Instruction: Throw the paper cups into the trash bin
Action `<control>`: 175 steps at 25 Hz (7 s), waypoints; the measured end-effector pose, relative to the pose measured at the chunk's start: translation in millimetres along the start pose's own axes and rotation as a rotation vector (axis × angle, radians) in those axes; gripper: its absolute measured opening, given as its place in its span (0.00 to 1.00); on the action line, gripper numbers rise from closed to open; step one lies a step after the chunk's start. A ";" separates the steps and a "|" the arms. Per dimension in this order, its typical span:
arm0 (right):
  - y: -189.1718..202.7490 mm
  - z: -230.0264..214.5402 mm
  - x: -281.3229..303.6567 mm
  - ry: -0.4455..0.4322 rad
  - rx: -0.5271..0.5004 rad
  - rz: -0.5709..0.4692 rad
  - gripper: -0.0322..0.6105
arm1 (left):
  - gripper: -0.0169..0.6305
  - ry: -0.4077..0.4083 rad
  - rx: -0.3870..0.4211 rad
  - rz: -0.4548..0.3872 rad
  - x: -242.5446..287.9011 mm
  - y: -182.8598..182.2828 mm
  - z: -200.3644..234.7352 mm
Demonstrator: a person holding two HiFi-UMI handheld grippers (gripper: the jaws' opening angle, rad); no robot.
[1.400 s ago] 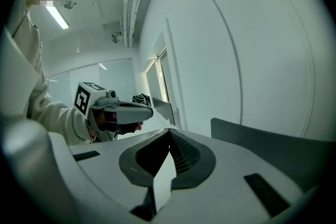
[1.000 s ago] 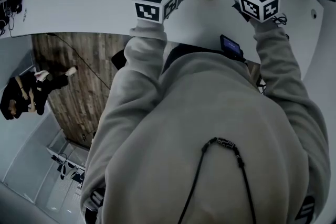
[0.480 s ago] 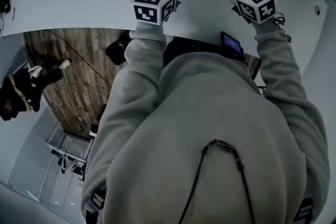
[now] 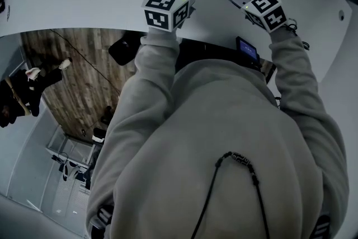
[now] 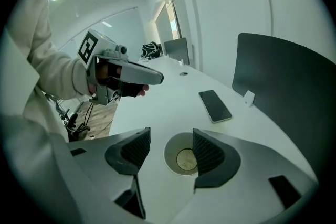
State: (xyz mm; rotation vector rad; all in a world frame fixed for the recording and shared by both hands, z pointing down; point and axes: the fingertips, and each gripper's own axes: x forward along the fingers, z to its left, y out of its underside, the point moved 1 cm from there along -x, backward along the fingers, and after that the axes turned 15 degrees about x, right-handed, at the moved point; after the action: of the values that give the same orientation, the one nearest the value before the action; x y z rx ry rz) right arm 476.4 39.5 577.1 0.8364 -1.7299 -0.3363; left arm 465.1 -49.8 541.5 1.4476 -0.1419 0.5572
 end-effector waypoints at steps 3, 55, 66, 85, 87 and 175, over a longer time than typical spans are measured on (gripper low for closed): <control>9.1 0.7 4.8 0.011 -0.027 0.050 0.40 | 0.02 -0.002 -0.011 -0.002 -1.6 3.3 1.5; -131.3 19.5 -136.1 0.284 -0.114 -0.286 0.11 | 0.02 0.007 0.231 -0.189 -59.9 -130.8 -3.6; -135.7 2.9 -205.8 0.359 -0.051 -0.399 0.11 | 0.02 0.096 0.295 -0.227 -50.0 -171.6 -42.9; -139.2 11.4 -163.9 0.155 -0.146 -0.353 0.11 | 0.02 -0.137 0.231 -0.186 -68.9 -141.3 -25.9; -144.7 30.6 -155.6 0.096 -0.196 -0.355 0.11 | 0.02 -0.188 0.223 -0.177 -86.1 -131.7 -32.3; 92.1 824.4 455.7 -1.031 -1.036 0.513 0.11 | 0.02 -1.490 -0.740 -0.198 -844.0 556.0 41.0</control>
State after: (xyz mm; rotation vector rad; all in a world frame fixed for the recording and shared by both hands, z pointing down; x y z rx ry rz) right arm -373.5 -361.4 690.1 -0.6652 -2.1728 -1.3033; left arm -501.0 -308.7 692.3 0.8445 -1.2127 -0.7814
